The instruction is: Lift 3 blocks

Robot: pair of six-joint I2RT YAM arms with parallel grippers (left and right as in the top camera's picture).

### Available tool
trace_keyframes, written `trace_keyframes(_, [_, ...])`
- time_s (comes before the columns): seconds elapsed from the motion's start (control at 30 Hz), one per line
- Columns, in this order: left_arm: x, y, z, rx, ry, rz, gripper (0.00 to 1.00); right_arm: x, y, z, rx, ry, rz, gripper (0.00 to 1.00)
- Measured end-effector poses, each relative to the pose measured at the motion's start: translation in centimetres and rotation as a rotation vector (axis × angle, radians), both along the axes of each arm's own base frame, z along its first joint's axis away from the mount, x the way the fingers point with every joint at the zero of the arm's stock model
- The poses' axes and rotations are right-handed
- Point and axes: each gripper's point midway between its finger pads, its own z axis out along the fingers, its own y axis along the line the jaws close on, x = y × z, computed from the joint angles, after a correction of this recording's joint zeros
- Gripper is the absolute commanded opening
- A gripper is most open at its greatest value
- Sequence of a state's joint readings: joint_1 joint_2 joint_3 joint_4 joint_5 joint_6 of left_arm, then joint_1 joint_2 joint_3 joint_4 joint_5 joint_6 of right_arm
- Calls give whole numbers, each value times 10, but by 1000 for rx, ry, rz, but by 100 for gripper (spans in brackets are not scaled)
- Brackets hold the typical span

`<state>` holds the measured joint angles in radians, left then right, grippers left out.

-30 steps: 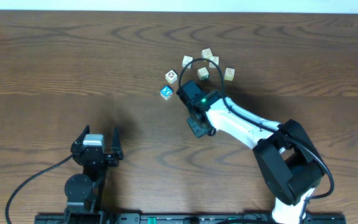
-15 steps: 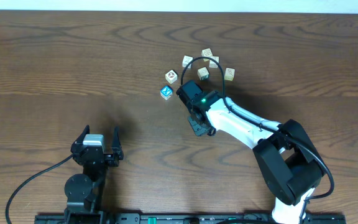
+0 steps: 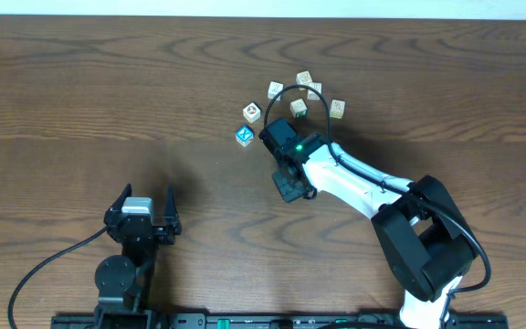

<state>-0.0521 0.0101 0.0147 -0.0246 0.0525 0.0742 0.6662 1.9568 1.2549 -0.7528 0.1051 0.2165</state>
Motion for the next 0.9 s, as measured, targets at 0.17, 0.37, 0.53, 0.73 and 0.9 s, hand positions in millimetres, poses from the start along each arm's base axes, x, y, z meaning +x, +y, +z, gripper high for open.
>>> trace_keyframes(0.17, [0,0,0,0,0,0,76,-5,6,-1,33,26,-16,1])
trace_keyframes(0.37, [0,0,0,0,0,0,76,-14,6,0,48,65,-60,1])
trace_keyframes(0.53, [0,0,0,0,0,0,76,-17,10,18,90,57,-74,1])
trace_keyframes(0.73, [0,0,0,0,0,0,76,3,25,97,274,-141,-79,19])
trace_keyframes(0.9, [0,0,0,0,0,0,76,36,8,146,340,-329,-157,80])
